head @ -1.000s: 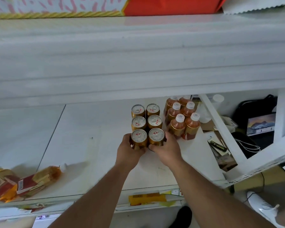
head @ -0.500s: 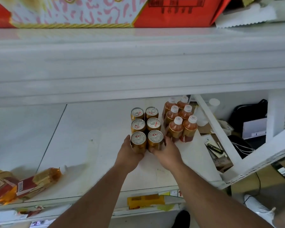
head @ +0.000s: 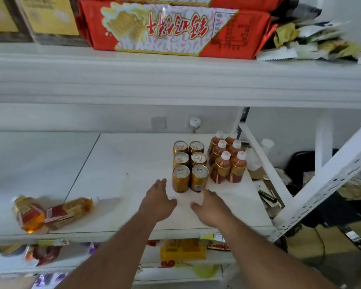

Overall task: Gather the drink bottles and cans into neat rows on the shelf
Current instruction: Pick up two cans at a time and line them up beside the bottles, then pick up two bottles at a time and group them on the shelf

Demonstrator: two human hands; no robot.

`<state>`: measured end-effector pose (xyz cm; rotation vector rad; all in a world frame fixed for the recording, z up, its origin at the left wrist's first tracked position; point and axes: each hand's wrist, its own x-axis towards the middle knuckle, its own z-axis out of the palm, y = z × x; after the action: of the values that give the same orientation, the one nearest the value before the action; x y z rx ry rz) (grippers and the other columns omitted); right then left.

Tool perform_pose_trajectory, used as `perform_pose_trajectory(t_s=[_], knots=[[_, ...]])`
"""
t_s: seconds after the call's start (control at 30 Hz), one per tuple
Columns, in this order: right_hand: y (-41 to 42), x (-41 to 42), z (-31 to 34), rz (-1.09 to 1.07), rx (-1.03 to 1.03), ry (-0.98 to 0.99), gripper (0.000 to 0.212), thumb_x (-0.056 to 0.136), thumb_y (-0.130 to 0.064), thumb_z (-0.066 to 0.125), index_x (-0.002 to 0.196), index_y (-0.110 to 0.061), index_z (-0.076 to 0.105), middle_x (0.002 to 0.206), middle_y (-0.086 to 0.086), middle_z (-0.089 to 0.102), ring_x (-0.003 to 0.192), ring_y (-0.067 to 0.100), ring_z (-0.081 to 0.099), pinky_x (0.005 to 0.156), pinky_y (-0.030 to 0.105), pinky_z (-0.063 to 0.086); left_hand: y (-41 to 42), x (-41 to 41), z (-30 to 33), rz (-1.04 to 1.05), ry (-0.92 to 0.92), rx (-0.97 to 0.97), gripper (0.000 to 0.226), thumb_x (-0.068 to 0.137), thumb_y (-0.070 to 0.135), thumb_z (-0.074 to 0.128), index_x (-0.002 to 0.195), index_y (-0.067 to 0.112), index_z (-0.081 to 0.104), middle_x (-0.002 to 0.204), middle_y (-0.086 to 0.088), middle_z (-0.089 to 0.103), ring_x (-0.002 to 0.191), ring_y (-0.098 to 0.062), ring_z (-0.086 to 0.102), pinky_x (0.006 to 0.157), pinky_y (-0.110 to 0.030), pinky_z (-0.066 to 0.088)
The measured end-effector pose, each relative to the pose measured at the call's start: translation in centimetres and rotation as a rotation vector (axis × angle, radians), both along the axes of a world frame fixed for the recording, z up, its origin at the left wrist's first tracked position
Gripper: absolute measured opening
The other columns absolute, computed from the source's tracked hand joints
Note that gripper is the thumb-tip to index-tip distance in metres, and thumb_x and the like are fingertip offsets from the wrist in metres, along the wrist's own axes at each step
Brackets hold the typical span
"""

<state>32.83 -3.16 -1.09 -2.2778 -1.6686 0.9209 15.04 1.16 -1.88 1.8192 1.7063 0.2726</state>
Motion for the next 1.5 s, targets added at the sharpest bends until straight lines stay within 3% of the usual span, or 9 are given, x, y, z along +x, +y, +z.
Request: perform_pose_trajectory(t_s=[0.13, 0.5, 0.63, 0.77, 0.87, 1.0, 1.1, 1.27, 1.5], knots=[[-1.2, -0.9, 1.0, 0.135, 0.078, -0.055, 0.071, 0.095, -0.056, 0.057, 0.153, -0.021, 0.035, 0.152, 0.006, 0.047, 0.134, 0.028, 0.050, 0.106, 0.039, 0.046, -2.2, -0.5, 1.3, 0.023, 0.026, 0.057, 0.081, 0.091, 0.040, 0.058, 0.158, 0.023, 0.015, 0.165, 0.000, 0.013, 0.151, -0.020, 0.014, 0.119, -0.038, 0.023], [-7.4, -1.0, 2.7, 0.428, 0.093, -0.083, 0.077, 0.103, -0.053, 0.043, 0.164, -0.016, 0.012, 0.172, 0.006, 0.007, 0.157, 0.025, 0.008, 0.125, 0.041, 0.016, -12.5, -0.7, 4.0, 0.136, 0.116, 0.015, 0.080, 0.092, 0.042, 0.056, 0.158, 0.021, 0.016, 0.165, -0.004, 0.012, 0.150, -0.022, 0.016, 0.117, -0.037, 0.024], [-9.7, -2.0, 2.4, 0.466, 0.068, -0.019, 0.077, 0.103, -0.052, 0.045, 0.163, -0.016, 0.015, 0.171, 0.005, 0.010, 0.156, 0.025, 0.012, 0.125, 0.041, 0.017, -16.7, -1.0, 4.3, 0.193, 0.106, 0.004, 0.073, 0.092, 0.036, 0.058, 0.155, 0.017, 0.026, 0.161, -0.006, 0.024, 0.146, -0.023, 0.026, 0.112, -0.035, 0.029], [-12.0, -4.6, 2.7, 0.531, 0.070, 0.033, 0.076, 0.102, -0.053, 0.047, 0.162, -0.014, 0.020, 0.169, 0.006, 0.020, 0.153, 0.028, 0.022, 0.121, 0.040, 0.023, -19.9, -3.5, 4.3, 0.269, 0.128, 0.018, 0.076, 0.091, 0.036, 0.058, 0.156, 0.018, 0.024, 0.163, -0.004, 0.022, 0.146, -0.023, 0.027, 0.113, -0.038, 0.033], [-13.2, -6.6, 3.1, 0.571, 0.102, 0.030, 0.067, 0.102, -0.051, 0.046, 0.156, -0.013, 0.031, 0.160, 0.007, 0.035, 0.145, 0.030, 0.035, 0.115, 0.041, 0.033, -21.8, -5.4, 4.7, 0.330, 0.120, 0.014, 0.077, 0.088, 0.039, 0.060, 0.155, 0.019, 0.026, 0.158, -0.001, 0.030, 0.136, -0.025, 0.042, 0.097, -0.044, 0.051], [-14.6, -9.4, 3.5, 0.585, 0.114, 0.054, 0.062, 0.101, -0.049, 0.050, 0.151, -0.015, 0.038, 0.154, 0.007, 0.044, 0.139, 0.030, 0.043, 0.113, 0.039, 0.037, -23.7, -8.3, 4.5, 0.381, 0.087, 0.016, 0.083, 0.079, 0.045, 0.059, 0.153, 0.025, 0.029, 0.153, 0.001, 0.038, 0.125, -0.025, 0.052, 0.086, -0.049, 0.057], [-15.1, -11.7, 3.4, 0.589, 0.122, 0.076, 0.062, 0.099, -0.050, 0.052, 0.150, -0.015, 0.041, 0.152, 0.006, 0.047, 0.137, 0.029, 0.045, 0.111, 0.038, 0.039, -24.7, -10.6, 4.6, 0.403, 0.059, 0.028, 0.073, 0.079, 0.042, 0.060, 0.147, 0.027, 0.038, 0.143, 0.004, 0.047, 0.110, -0.024, 0.061, 0.082, -0.046, 0.058], [-16.4, -16.8, 3.6, 0.577, 0.108, 0.086, 0.069, 0.096, -0.053, 0.052, 0.154, -0.020, 0.036, 0.156, 0.004, 0.044, 0.139, 0.028, 0.045, 0.112, 0.041, 0.041, -26.1, -15.4, 4.8, 0.432, 0.058, 0.058, 0.067, 0.089, 0.034, 0.062, 0.149, 0.023, 0.036, 0.152, 0.001, 0.041, 0.132, -0.021, 0.045, 0.101, -0.038, 0.046], [-18.7, -23.7, 3.3, 0.586, 0.057, 0.024, 0.075, 0.101, -0.051, 0.051, 0.161, -0.016, 0.022, 0.167, 0.004, 0.026, 0.152, 0.027, 0.027, 0.119, 0.040, 0.027, -27.9, -22.4, 3.8, 0.445, -0.013, 0.029, 0.075, 0.086, 0.042, 0.062, 0.153, 0.026, 0.031, 0.159, 0.005, 0.031, 0.131, -0.023, 0.049, 0.103, -0.042, 0.047]])
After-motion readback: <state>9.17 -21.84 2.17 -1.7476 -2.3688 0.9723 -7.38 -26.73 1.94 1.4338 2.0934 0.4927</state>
